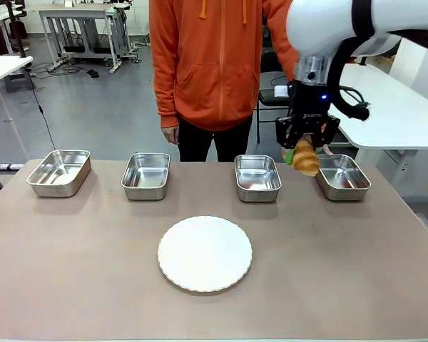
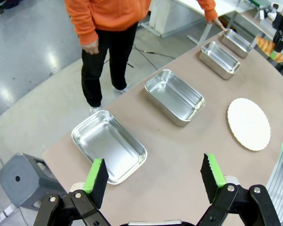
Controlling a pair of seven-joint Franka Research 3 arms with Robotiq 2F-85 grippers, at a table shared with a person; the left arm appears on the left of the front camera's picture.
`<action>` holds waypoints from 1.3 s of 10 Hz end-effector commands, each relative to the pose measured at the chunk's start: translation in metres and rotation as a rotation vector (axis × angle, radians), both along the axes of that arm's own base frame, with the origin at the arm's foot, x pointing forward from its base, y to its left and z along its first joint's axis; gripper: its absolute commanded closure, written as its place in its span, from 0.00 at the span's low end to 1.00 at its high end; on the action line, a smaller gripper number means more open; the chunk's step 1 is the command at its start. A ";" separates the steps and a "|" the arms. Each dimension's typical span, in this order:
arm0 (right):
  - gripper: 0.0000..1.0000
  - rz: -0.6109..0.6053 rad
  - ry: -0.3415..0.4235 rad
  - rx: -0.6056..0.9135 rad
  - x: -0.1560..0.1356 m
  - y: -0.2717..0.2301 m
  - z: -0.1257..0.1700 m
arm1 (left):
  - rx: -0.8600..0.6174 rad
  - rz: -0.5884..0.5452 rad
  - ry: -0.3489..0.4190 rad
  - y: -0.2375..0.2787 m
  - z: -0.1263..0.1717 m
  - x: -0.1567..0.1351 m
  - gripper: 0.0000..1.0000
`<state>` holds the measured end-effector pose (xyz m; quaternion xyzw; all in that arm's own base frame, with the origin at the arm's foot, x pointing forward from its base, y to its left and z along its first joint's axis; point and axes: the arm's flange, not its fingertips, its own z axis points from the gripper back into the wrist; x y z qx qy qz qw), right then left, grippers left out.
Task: Place the bread in the container.
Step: Place the Butter Roll into the Airtight Container indicated by the human.
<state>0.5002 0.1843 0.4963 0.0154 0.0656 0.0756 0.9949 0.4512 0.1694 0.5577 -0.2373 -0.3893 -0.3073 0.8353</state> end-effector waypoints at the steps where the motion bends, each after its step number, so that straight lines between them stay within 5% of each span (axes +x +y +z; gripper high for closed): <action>1: 0.42 0.003 0.010 0.021 0.035 -0.056 -0.002 | -0.009 -0.007 -0.012 -0.001 0.001 -0.001 0.00; 6: 0.42 0.100 -0.167 0.047 0.073 -0.145 -0.043 | -0.009 -0.007 -0.012 -0.001 0.001 -0.001 0.00; 11: 0.42 0.071 -0.194 0.018 0.122 -0.181 -0.089 | -0.009 -0.007 -0.012 -0.001 0.001 -0.001 0.00; 12: 0.42 0.043 -0.135 -0.001 0.124 -0.184 -0.091 | -0.009 -0.007 -0.012 -0.001 0.001 -0.001 0.00; 13: 0.42 0.056 -0.185 0.021 0.113 -0.176 -0.092 | -0.009 -0.007 -0.012 -0.001 0.001 -0.001 0.00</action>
